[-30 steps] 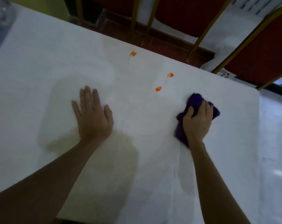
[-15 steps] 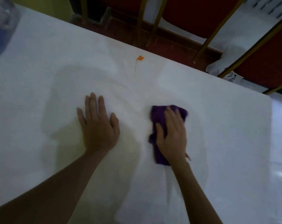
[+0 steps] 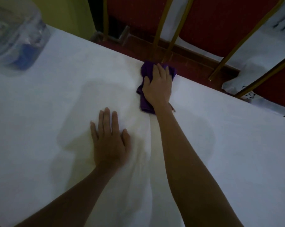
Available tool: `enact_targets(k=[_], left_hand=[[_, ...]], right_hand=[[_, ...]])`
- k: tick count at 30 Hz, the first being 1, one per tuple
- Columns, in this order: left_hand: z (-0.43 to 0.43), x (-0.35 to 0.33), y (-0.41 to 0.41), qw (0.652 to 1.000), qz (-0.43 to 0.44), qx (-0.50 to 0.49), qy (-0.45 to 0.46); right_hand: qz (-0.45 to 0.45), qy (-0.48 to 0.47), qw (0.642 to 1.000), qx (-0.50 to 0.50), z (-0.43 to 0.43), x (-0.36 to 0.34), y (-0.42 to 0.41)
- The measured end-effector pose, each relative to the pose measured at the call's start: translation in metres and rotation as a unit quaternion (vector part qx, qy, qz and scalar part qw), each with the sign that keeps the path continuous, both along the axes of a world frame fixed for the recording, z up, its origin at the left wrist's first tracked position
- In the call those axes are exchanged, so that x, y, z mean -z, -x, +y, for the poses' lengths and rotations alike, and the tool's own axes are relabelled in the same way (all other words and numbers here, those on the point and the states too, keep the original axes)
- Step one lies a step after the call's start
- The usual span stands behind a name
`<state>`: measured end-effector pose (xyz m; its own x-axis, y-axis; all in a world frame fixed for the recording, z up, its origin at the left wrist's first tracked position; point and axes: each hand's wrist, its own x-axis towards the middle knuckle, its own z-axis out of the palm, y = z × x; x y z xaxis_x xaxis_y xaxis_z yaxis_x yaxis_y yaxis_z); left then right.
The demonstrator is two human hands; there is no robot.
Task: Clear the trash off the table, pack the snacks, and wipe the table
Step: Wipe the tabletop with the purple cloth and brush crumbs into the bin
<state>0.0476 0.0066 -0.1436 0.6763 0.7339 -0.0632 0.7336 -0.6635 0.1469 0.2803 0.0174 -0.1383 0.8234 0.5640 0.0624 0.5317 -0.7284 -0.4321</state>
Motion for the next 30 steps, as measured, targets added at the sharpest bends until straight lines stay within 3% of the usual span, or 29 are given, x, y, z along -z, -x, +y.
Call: enact_targets(k=[3, 7, 11, 15, 19, 22, 24, 27, 30], left_hand=[[0.000, 0.000, 0.001, 1.000, 0.004, -0.004, -0.003], [0.001, 0.002, 0.003, 1.000, -0.006, 0.000, -0.012], [0.001, 0.001, 0.001, 0.999, -0.037, 0.003, -0.021], [0.002, 0.000, 0.001, 1.000, -0.020, 0.001, -0.008], [0.002, 0.000, 0.003, 1.000, -0.009, 0.003, -0.001], [0.002, 0.002, 0.007, 1.000, -0.009, 0.008, -0.002], [0.002, 0.001, 0.006, 1.000, -0.017, 0.005, -0.008], [0.001, 0.000, 0.004, 0.999, -0.044, 0.001, -0.014], [0.002, 0.002, 0.005, 0.999, -0.050, 0.001, -0.015]], right_hand=[[0.001, -0.025, 0.991, -0.130, 0.005, 0.000, 0.035], [0.028, -0.060, 0.970, -0.234, -0.059, 0.000, 0.074], [0.046, -0.045, 0.992, -0.110, -0.107, -0.003, 0.037], [0.026, -0.054, 0.998, 0.031, -0.030, -0.005, -0.001], [0.005, -0.063, 0.994, -0.088, 0.036, -0.006, 0.043], [0.019, -0.073, 0.980, -0.182, -0.009, -0.010, 0.083], [0.023, -0.089, 0.981, -0.172, -0.061, -0.011, 0.086], [0.051, -0.038, 0.997, -0.047, -0.114, -0.013, 0.054], [0.034, -0.046, 0.996, 0.070, -0.078, -0.015, 0.012]])
